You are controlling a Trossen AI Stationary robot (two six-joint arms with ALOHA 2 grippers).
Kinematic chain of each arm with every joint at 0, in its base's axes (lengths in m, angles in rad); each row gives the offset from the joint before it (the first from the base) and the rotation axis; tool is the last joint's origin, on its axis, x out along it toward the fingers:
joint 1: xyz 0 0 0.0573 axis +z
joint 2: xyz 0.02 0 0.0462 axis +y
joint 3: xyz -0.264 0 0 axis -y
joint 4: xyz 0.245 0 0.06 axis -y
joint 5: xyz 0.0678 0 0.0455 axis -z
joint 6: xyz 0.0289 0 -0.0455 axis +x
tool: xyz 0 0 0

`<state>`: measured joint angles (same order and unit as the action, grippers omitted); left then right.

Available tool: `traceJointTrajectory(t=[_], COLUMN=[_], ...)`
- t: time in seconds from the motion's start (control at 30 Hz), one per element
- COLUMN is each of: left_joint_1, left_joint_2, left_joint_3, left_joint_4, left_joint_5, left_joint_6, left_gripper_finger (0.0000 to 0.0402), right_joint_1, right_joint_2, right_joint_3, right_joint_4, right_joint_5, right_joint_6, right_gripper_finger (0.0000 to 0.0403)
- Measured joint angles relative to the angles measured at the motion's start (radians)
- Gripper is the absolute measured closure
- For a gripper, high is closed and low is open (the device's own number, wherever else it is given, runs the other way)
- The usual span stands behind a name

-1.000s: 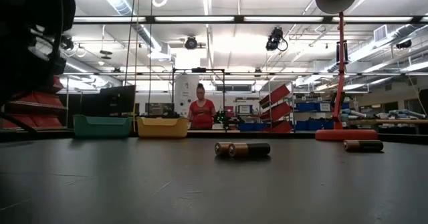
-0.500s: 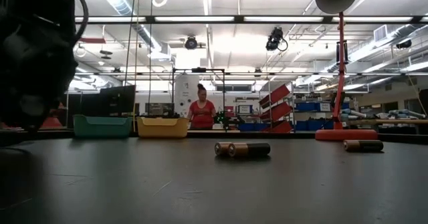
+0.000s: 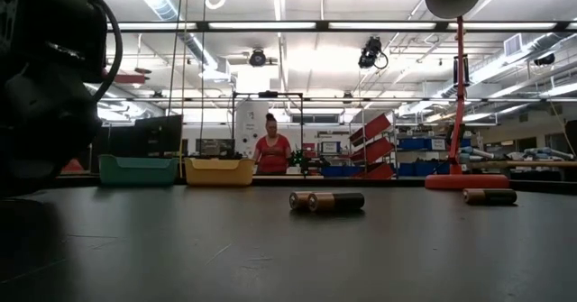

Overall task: Sort batteries
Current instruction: Put the top silver battery into the blue bin

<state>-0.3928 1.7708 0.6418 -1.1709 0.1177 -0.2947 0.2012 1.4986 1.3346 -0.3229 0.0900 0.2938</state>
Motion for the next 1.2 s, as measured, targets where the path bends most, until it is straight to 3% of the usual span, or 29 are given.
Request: traceJointTrajectory(t=[0.2, 0.37, 0.67, 0.93, 1.2], left_joint_1=[0.0, 0.002, 0.039, 0.043, 0.128], left_joint_2=[0.002, 0.007, 0.002, -0.016, 0.018], left_joint_3=[0.003, 0.061, 0.175, 0.33, 0.304], left_joint_4=[-0.001, -0.016, -0.056, -0.099, -0.173], left_joint_5=[-0.009, -0.103, -0.176, -0.155, -0.156], left_joint_6=[-0.013, -0.028, -0.058, -0.108, -0.074], left_gripper_finger=[0.0204, 0.0204, 0.0204, 0.0204, 0.0204], right_joint_1=[-0.001, -0.002, -0.007, -0.01, -0.01], right_joint_2=[0.0, 0.0, 0.0, 0.0, 0.0], right_joint_3=[0.0, 0.0, 0.0, 0.0, 0.0], right_joint_4=[0.0, 0.0, 0.003, 0.016, 0.043], right_joint_5=[-0.01, -0.013, -0.034, -0.036, -0.052], right_joint_6=[-0.005, -0.012, -0.036, -0.058, -0.07], right_gripper_finger=[0.0361, 0.0361, 0.0361, 0.0361, 0.0361])
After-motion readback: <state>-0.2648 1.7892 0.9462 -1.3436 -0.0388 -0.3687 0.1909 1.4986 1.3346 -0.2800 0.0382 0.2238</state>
